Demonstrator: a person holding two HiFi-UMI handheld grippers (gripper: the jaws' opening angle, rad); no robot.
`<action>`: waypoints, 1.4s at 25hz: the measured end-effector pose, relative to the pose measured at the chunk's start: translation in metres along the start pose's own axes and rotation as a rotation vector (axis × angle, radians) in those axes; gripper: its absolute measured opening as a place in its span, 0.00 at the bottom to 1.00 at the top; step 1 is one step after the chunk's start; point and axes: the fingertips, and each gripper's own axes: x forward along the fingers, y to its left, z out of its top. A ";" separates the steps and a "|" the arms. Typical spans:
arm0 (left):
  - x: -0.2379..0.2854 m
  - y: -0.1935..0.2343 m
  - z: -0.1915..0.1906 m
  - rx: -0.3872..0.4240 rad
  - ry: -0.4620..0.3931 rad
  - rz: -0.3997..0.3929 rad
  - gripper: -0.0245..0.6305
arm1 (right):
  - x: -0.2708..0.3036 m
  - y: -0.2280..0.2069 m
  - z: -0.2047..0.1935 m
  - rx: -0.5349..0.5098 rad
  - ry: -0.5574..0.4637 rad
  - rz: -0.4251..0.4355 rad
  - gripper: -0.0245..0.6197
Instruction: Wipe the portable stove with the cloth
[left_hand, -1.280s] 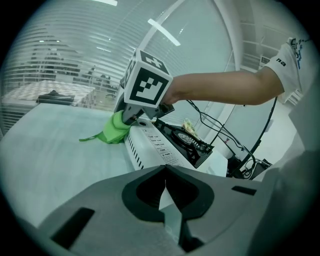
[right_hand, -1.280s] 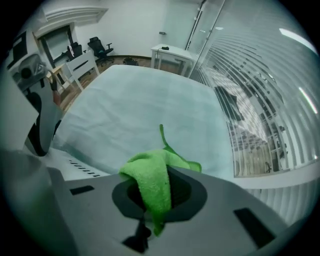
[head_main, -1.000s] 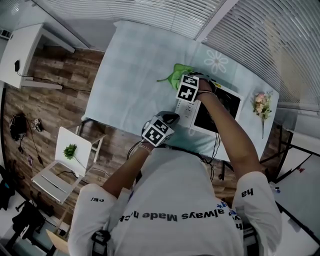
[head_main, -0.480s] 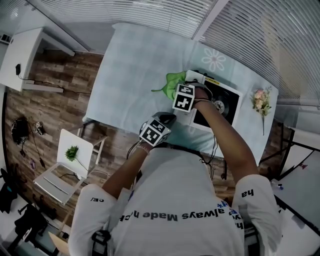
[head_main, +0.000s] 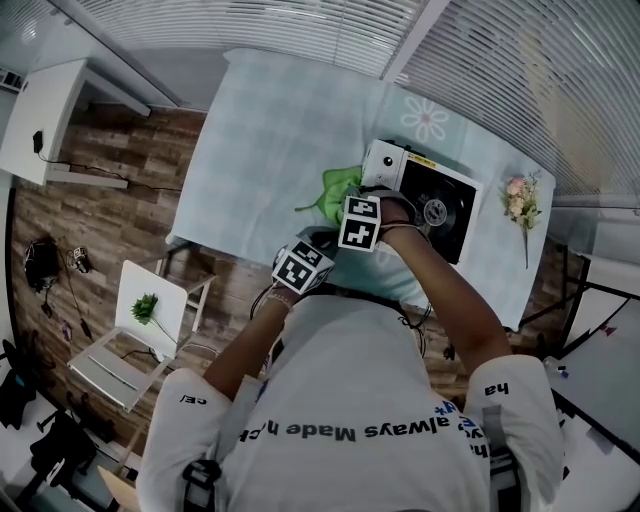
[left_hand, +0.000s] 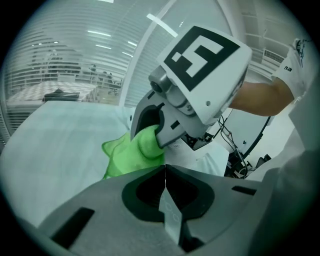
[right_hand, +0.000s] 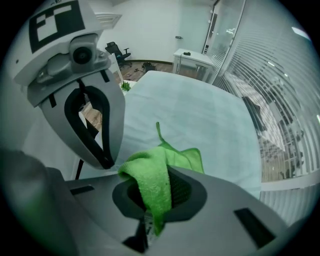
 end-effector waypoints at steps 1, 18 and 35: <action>-0.002 0.001 -0.001 0.000 0.001 0.004 0.06 | 0.000 0.005 0.001 -0.003 -0.003 0.003 0.08; -0.034 -0.008 0.002 0.011 -0.045 0.024 0.06 | -0.034 0.034 0.014 0.178 -0.222 -0.116 0.08; -0.078 -0.053 0.186 0.253 -0.517 0.088 0.06 | -0.258 -0.018 -0.071 0.847 -0.807 -0.733 0.08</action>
